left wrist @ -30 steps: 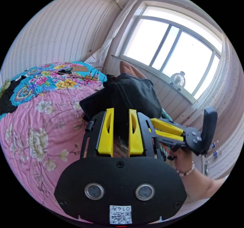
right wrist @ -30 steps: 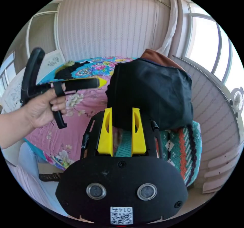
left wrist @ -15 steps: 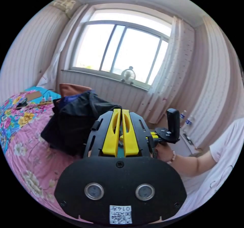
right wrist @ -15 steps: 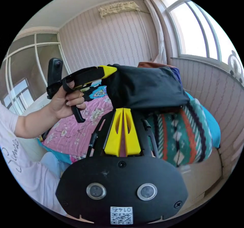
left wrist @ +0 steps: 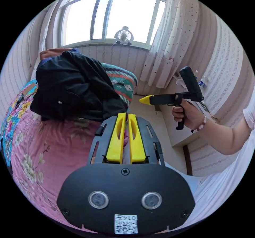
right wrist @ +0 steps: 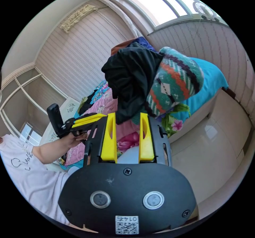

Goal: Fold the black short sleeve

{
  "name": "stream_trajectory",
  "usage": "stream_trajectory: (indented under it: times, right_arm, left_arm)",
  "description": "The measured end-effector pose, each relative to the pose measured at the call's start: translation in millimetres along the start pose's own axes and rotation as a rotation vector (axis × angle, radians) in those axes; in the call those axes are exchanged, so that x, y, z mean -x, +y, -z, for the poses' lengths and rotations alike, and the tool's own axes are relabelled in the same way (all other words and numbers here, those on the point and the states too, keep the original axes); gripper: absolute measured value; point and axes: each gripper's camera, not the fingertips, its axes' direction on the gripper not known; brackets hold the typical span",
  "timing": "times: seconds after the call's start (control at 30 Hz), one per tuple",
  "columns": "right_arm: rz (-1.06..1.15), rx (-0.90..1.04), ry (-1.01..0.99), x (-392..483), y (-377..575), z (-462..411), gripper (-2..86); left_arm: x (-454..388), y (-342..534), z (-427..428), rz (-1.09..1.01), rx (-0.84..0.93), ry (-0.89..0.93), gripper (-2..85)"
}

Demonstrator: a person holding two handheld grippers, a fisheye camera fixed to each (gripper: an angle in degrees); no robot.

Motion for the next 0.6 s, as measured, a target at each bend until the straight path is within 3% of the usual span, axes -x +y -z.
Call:
stream_trajectory:
  times: [0.17, 0.27, 0.37, 0.6]
  right_arm:
    - [-0.014, 0.103, 0.105, 6.4, -20.8, -69.9, 15.0]
    - [0.008, 0.119, 0.242, 6.2, -18.5, -93.7, 9.4]
    - [0.021, 0.125, 0.32, 0.5, -10.5, -90.4, 2.3]
    - [0.081, -0.019, -0.157, 3.0, 26.4, 11.4, 0.2]
  left_arm:
    - [28.5, 32.5, 37.5, 0.136, 0.017, -0.027, 4.0]
    - [49.0, 49.0, 51.9, 0.239, 0.018, -0.126, 4.6]
    - [81.7, 59.2, 60.2, 0.405, -0.006, -0.087, 9.1]
    - [111.8, 67.0, 91.5, 0.538, -0.122, 0.008, 13.4]
